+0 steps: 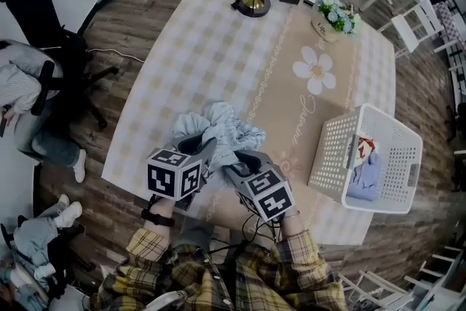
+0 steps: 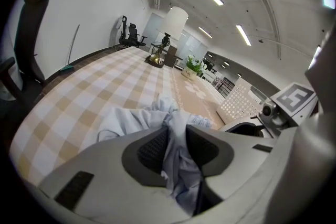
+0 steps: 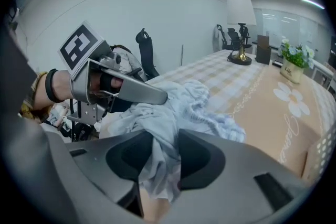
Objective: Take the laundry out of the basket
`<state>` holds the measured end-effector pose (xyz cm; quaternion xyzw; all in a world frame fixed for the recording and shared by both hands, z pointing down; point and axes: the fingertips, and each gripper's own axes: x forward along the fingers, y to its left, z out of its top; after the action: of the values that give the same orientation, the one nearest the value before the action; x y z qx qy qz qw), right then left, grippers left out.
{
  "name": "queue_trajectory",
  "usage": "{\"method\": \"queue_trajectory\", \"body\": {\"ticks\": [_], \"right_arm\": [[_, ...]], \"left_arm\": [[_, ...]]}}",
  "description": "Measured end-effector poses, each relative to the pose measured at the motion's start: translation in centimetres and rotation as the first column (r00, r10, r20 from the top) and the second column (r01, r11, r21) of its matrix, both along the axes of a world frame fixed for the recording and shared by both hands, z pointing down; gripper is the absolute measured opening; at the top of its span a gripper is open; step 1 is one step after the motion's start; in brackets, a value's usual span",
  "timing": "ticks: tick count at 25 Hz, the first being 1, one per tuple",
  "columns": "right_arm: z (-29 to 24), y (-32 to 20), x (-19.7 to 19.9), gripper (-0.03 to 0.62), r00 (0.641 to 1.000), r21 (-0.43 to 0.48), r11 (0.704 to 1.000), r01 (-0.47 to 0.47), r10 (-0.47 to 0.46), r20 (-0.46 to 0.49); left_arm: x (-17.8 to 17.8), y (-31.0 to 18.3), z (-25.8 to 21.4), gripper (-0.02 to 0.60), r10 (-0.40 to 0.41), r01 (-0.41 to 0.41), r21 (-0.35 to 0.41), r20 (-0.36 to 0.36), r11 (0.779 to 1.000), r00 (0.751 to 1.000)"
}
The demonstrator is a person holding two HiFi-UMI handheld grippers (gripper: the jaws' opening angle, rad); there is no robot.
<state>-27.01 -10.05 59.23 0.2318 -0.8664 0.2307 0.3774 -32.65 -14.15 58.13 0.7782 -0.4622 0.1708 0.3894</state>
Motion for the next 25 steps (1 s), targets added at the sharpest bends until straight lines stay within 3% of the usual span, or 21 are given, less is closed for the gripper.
{"method": "queue_trajectory", "body": {"ticks": [4, 7, 12, 17, 21, 25], "right_arm": [[-1.3, 0.3, 0.8, 0.234, 1.000, -0.008, 1.000, 0.006, -0.006, 0.024], [-3.1, 0.3, 2.2, 0.263, 0.999, 0.010, 1.000, -0.007, 0.007, 0.048], [-7.3, -0.1, 4.0, 0.265, 0.987, 0.053, 0.996, -0.067, 0.059, 0.149], [-12.2, -0.7, 5.2, 0.265, 0.960, 0.110, 0.984, -0.140, 0.108, 0.259], [-16.8, -0.6, 7.2, 0.265, 0.922, 0.139, 0.969, -0.203, 0.141, 0.360], [-22.4, 0.3, 10.5, 0.255, 0.864, 0.178, 0.945, -0.274, 0.160, 0.477]], "left_arm": [[-0.8, 0.0, -0.9, 0.227, -0.005, 0.004, 0.031, 0.024, 1.000, 1.000], [-1.5, 0.6, -2.3, 0.255, 0.008, -0.009, 0.046, 0.024, 0.999, 1.000], [-1.5, 1.3, -6.0, 0.261, 0.026, -0.026, 0.107, -0.001, 0.994, 1.000], [1.2, 0.9, -10.7, 0.261, 0.062, -0.047, 0.204, -0.067, 0.978, 0.996], [4.9, 0.8, -15.7, 0.258, 0.150, -0.120, 0.309, -0.077, 0.943, 0.986], [10.2, 1.5, -22.7, 0.222, 0.251, -0.178, 0.440, -0.113, 0.880, 0.961]]}}
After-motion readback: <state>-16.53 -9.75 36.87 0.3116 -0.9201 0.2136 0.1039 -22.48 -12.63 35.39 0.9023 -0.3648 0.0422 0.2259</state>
